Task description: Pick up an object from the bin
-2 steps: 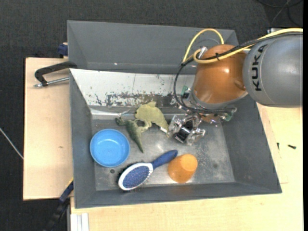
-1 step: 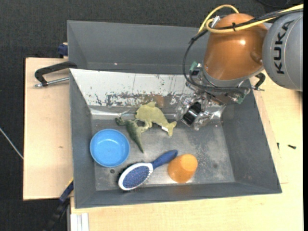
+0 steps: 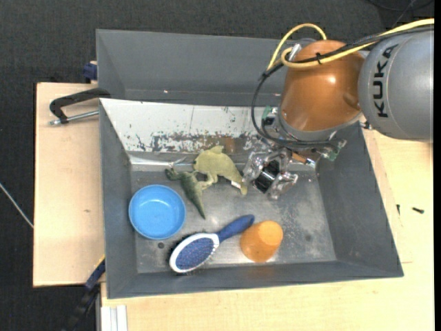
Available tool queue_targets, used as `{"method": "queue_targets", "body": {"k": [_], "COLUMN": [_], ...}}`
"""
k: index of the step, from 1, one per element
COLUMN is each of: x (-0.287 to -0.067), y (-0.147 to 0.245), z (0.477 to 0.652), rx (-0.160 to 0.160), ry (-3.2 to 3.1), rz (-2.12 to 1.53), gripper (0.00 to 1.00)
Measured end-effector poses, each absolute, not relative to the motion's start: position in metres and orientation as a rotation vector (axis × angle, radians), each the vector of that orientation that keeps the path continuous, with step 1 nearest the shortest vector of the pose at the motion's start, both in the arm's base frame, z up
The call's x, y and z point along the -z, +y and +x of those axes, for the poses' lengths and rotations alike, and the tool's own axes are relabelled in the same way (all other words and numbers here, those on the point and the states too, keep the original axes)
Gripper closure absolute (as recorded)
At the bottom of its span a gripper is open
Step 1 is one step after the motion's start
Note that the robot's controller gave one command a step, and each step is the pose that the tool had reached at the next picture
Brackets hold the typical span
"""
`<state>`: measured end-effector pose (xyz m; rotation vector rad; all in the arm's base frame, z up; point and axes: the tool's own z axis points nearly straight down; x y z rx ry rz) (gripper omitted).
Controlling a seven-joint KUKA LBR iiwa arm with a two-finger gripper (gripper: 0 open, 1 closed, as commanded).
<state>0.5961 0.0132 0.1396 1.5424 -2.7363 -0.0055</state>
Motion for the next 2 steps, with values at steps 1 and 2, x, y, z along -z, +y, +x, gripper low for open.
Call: {"method": "queue_targets", "body": {"k": [1,2], "x": [-0.137,-0.266], "y": [0.034,0.001], "z": [0.596,0.570], "rx": [0.003,-0.008], "ry": [-2.975,-2.860], "rz": [1.016,1.330], "gripper": [1.00,1.00]}}
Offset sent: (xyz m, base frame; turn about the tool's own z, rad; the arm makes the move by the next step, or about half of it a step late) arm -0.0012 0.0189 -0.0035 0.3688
